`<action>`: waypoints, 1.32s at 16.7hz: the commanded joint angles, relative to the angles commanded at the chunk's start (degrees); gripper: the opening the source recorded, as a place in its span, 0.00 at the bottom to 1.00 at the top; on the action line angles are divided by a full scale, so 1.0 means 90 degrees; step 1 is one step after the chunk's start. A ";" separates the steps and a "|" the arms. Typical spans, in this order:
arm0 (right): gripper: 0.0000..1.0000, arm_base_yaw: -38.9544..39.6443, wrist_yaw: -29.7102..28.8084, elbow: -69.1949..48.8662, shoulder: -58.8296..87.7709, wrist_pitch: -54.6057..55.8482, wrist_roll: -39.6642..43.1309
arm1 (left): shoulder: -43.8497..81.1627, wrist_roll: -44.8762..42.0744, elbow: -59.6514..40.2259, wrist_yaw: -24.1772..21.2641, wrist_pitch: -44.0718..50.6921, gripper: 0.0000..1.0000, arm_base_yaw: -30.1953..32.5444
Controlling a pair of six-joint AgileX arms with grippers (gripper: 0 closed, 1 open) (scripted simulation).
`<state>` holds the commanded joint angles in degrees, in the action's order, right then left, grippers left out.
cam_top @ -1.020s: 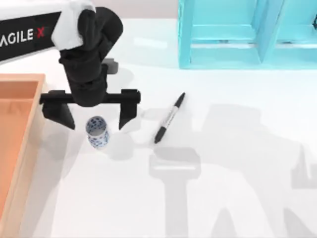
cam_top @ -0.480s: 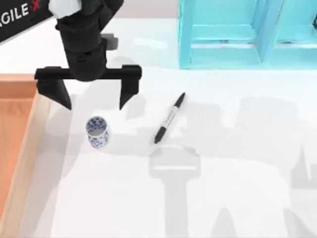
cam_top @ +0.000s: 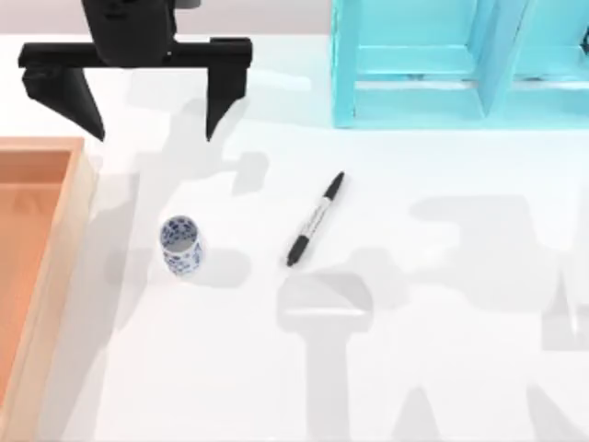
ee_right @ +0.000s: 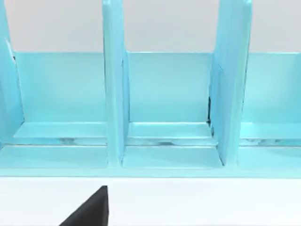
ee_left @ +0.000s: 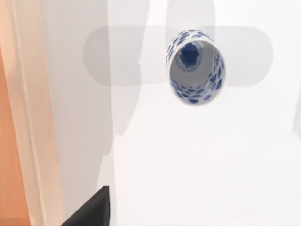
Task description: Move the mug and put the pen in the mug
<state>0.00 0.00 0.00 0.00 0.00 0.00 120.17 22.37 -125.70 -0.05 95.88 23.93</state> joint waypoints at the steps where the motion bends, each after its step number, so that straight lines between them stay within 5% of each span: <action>1: 1.00 0.0000 0.0000 0.0000 0.0000 0.0000 0.0000 | -0.0007 -0.0001 -0.0040 0.0000 0.0038 1.00 -0.0001; 7: 1.00 0.0000 0.0000 0.0000 0.0000 0.0000 0.0000 | 0.0250 -0.0086 -0.0164 0.0148 -0.0154 1.00 0.0194; 16: 1.00 0.0000 0.0000 0.0000 0.0000 0.0000 0.0000 | 0.2633 -0.0907 -0.1129 0.1332 -0.1757 1.00 0.2011; 22: 1.00 0.0000 0.0000 0.0000 0.0000 0.0000 0.0000 | 0.2704 -0.0945 -0.1060 0.1361 -0.1899 1.00 0.2042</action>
<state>0.00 0.00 0.00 0.00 0.00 0.00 144.50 13.87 -135.25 12.20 78.78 42.30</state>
